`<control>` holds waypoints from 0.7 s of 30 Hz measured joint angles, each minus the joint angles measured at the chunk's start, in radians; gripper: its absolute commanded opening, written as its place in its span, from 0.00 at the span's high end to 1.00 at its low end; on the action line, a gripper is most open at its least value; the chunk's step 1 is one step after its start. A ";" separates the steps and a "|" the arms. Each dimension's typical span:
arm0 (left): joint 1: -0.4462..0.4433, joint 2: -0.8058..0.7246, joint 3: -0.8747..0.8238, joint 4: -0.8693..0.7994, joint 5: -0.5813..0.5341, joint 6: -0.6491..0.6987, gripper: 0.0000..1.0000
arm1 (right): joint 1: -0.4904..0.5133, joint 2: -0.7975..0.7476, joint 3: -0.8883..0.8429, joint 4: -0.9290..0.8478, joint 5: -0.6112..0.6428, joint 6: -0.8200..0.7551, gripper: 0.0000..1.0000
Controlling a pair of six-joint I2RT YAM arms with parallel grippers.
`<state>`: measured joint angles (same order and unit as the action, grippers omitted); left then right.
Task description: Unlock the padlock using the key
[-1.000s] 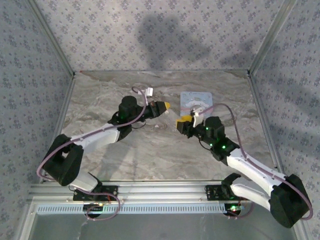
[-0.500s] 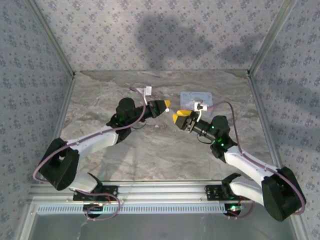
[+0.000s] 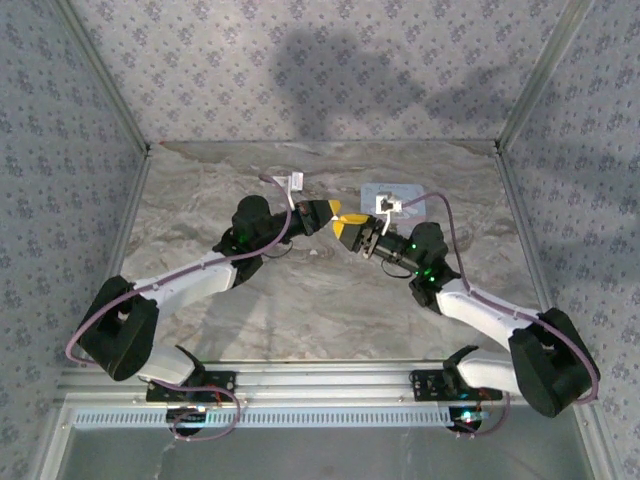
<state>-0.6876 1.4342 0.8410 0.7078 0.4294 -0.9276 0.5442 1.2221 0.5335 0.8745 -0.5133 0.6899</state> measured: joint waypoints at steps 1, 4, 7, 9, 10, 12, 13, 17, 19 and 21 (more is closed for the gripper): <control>0.000 0.000 0.000 0.000 0.000 0.000 1.00 | 0.002 0.009 0.004 0.005 0.000 0.002 0.64; 0.000 0.000 0.000 0.000 0.000 0.000 1.00 | 0.004 0.027 0.011 0.011 0.000 0.006 0.68; 0.000 0.000 0.000 0.000 0.000 0.000 1.00 | 0.005 0.037 0.011 0.013 0.000 0.015 0.76; 0.000 0.000 0.000 0.000 0.000 0.000 1.00 | 0.005 0.038 0.011 0.013 0.001 0.016 0.82; 0.000 0.000 0.000 0.000 -0.003 0.000 1.00 | 0.005 0.038 0.011 0.014 0.001 0.019 0.85; 0.000 0.000 0.000 0.000 -0.008 0.000 1.00 | 0.005 0.038 0.012 0.016 0.000 0.022 0.92; 0.000 0.000 0.000 0.000 -0.011 0.000 1.00 | 0.005 0.037 0.012 0.016 0.000 0.024 0.95; 0.000 0.000 0.000 0.000 -0.019 0.003 1.00 | 0.002 0.037 0.012 0.012 0.004 0.028 1.00; 0.000 0.000 -0.002 0.000 -0.023 0.003 1.00 | -0.002 0.030 0.012 0.003 0.005 0.028 1.00; -0.003 -0.002 -0.006 0.000 -0.027 0.003 1.00 | -0.005 0.014 0.007 -0.017 0.004 0.027 1.00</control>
<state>-0.6903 1.4319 0.8345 0.7078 0.4026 -0.9241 0.5388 1.2366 0.5407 0.8574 -0.5091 0.7170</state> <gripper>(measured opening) 0.048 0.039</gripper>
